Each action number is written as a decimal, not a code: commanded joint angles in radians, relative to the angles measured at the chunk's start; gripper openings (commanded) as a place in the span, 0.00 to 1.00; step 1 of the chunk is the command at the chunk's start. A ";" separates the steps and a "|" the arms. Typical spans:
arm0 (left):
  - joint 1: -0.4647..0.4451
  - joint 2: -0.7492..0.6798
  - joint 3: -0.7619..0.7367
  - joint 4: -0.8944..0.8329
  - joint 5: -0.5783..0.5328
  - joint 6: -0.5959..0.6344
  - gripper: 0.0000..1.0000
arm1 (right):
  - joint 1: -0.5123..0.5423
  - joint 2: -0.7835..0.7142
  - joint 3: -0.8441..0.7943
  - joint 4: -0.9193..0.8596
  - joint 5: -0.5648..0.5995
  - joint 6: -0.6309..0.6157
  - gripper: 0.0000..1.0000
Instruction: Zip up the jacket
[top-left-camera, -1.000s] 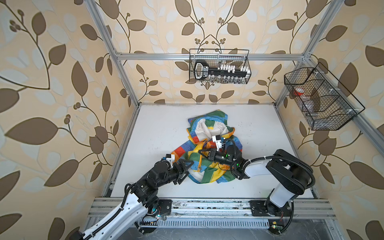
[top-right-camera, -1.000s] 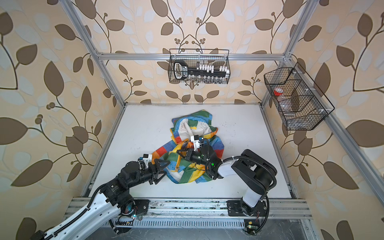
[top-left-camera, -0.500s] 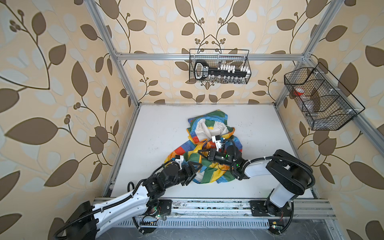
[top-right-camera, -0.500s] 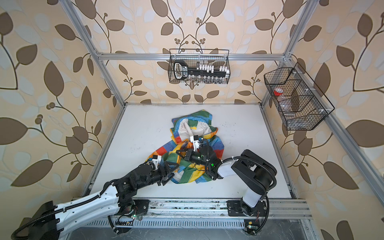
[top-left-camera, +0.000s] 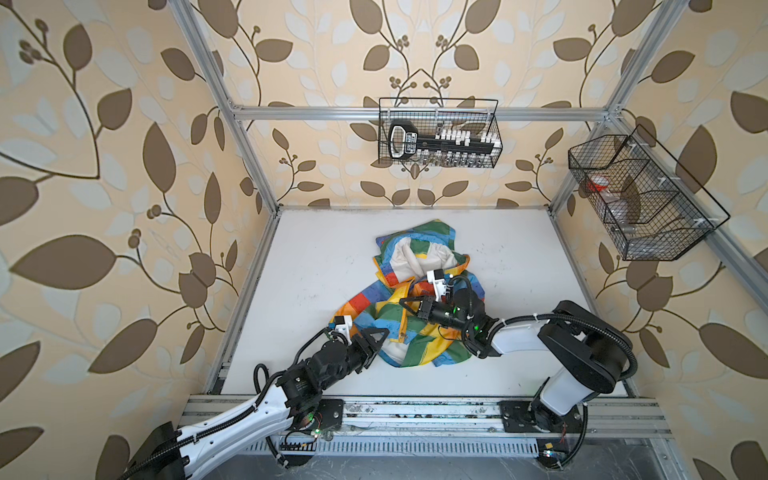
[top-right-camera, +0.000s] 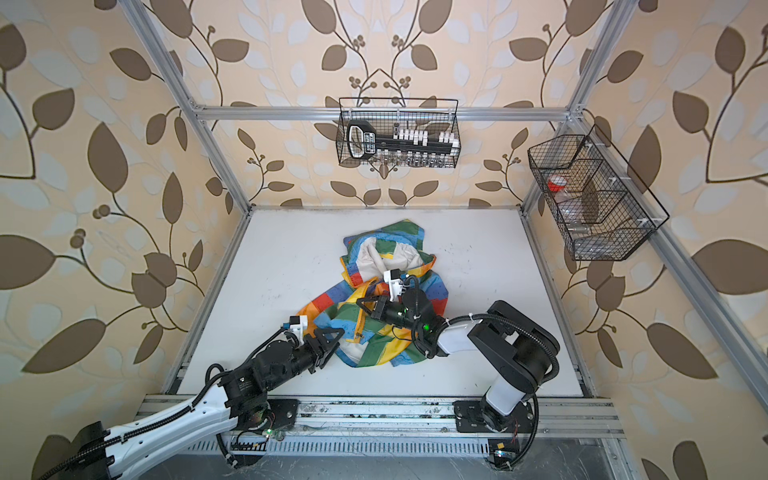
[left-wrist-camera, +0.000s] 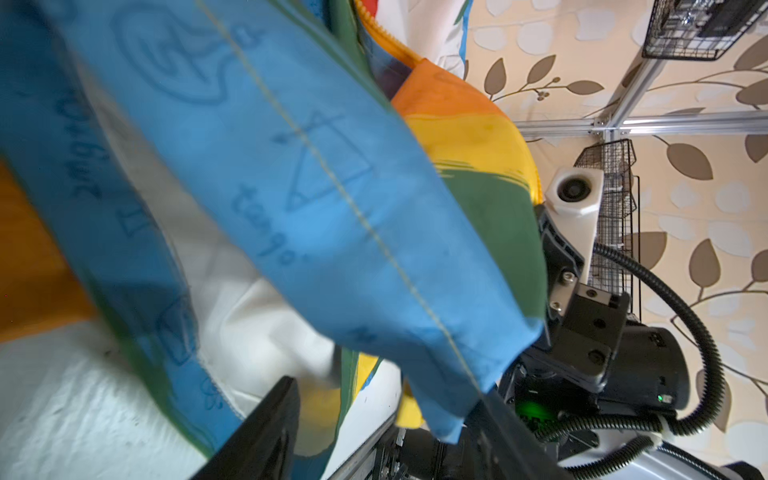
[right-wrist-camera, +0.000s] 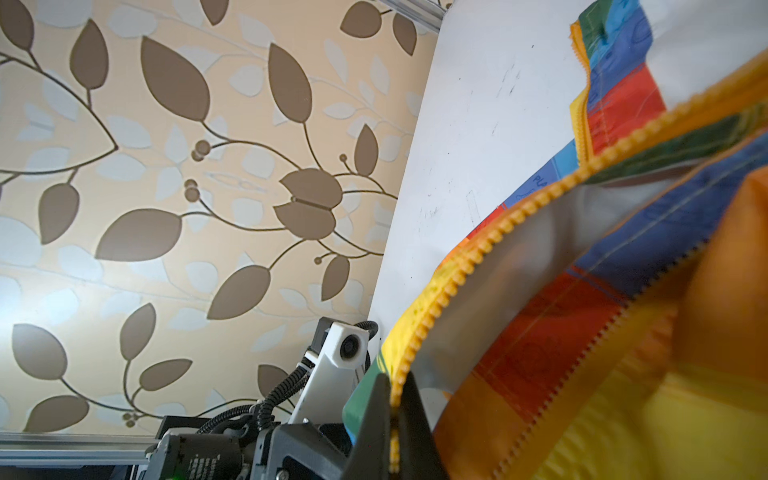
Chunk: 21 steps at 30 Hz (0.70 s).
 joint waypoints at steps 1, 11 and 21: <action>0.002 0.011 -0.015 0.100 -0.040 0.007 0.64 | -0.007 0.028 0.025 -0.003 0.006 -0.017 0.00; 0.045 -0.031 -0.014 0.136 -0.001 0.055 0.78 | 0.030 -0.013 0.026 -0.051 0.024 -0.046 0.00; 0.073 0.096 0.021 0.242 0.048 0.086 0.69 | 0.038 -0.016 0.029 -0.058 0.025 -0.046 0.00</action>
